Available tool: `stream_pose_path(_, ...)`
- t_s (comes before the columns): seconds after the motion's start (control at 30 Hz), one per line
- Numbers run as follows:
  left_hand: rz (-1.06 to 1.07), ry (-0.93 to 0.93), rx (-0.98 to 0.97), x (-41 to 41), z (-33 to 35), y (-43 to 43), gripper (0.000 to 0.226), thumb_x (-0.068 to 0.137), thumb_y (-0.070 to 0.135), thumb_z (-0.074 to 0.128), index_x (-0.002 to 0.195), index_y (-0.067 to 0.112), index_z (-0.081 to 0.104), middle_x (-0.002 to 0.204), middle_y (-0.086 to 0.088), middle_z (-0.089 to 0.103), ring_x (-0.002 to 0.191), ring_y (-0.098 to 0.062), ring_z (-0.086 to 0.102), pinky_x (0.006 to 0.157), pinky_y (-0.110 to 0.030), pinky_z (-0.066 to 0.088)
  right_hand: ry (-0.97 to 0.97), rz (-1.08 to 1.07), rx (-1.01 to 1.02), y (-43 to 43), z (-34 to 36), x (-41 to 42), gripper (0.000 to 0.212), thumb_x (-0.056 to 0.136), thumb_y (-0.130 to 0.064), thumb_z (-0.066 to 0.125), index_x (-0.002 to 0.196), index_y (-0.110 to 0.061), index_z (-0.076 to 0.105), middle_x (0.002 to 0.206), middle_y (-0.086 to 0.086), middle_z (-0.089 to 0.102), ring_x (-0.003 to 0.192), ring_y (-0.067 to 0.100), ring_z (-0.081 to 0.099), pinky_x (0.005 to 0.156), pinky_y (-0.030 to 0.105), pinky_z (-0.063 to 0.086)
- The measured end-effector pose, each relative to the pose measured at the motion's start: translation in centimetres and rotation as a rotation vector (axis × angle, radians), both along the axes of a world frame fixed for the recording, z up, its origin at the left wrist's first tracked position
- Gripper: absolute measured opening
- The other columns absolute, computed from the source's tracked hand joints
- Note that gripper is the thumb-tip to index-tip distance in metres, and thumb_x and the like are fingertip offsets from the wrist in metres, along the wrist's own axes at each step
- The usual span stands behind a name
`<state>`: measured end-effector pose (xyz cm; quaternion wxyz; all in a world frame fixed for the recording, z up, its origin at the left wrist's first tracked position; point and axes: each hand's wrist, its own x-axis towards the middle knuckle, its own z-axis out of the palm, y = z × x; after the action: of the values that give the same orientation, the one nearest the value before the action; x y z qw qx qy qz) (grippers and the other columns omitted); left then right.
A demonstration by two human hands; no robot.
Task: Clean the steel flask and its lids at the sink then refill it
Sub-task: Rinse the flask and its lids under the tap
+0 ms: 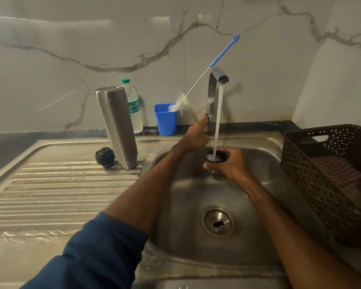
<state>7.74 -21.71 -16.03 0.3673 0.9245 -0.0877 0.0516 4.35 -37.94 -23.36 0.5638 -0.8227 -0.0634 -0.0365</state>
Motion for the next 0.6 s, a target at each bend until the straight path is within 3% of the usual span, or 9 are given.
stream_pose_path(0.1, -0.016, -0.001, -0.012, 0.1, 0.8, -0.4, 0.076, 0.088, -0.014, 0.056, 0.155, 0.014, 0.036, 0.144, -0.014, 0.055, 0.134, -0.032, 0.053, 0.107, -0.039, 0.047, -0.004, 0.002, 0.0, 0.1, 0.2, -0.3, 0.059, 0.056, -0.022, 0.101, 0.109, -0.016, 0.076, 0.1, -0.003, 0.077, 0.091, 0.015, 0.074, 0.084, 0.036, 0.063)
stream_pose_path(0.23, -0.015, -0.022, 0.006, -1.1, 0.3, -0.1, 0.084, 0.09, -0.014, 0.052, 0.163, 0.012, 0.021, 0.158, -0.016, 0.044, 0.144, -0.031, 0.044, 0.112, -0.036, 0.041, -0.026, -0.04, -0.006, -0.2, 0.6, -0.4, 0.067, 0.052, -0.028, 0.101, 0.111, -0.016, 0.074, 0.1, -0.002, 0.077, 0.092, 0.017, 0.074, 0.084, 0.041, 0.063)
stream_pose_path(0.37, 0.077, -0.036, -0.064, -2.6, -1.7, 0.5, 0.06, 0.092, -0.007, 0.056, 0.149, 0.001, 0.04, 0.144, -0.022, 0.054, 0.135, -0.036, 0.052, 0.107, -0.043, 0.048, -0.07, -0.052, -0.004, -0.3, 1.1, -0.6, 0.068, 0.058, -0.025, 0.1, 0.119, -0.017, 0.07, 0.105, -0.001, 0.074, 0.094, 0.016, 0.071, 0.081, 0.029, 0.06)
stream_pose_path(0.47, 0.113, -0.04, -0.018, -2.7, -2.4, 1.1, 0.076, 0.092, -0.005, 0.058, 0.159, 0.0, 0.024, 0.158, -0.023, 0.04, 0.145, -0.037, 0.042, 0.115, -0.044, 0.043, -0.029, -0.026, -0.032, -0.1, 1.0, -0.9, 0.08, 0.056, -0.025, 0.102, 0.127, -0.013, 0.067, 0.112, 0.003, 0.073, 0.101, 0.02, 0.07, 0.081, 0.028, 0.058)
stream_pose_path(0.6, 0.098, -0.097, -0.004, -0.8, -1.2, 1.3, 0.092, 0.083, -0.014, 0.055, 0.164, 0.009, 0.017, 0.162, -0.021, 0.034, 0.148, -0.041, 0.038, 0.117, -0.056, 0.04, -0.018, -0.048, 0.006, -0.1, 1.0, -0.8, 0.072, 0.055, -0.027, 0.101, 0.119, -0.015, 0.071, 0.106, 0.001, 0.075, 0.096, 0.017, 0.072, 0.081, 0.031, 0.061)
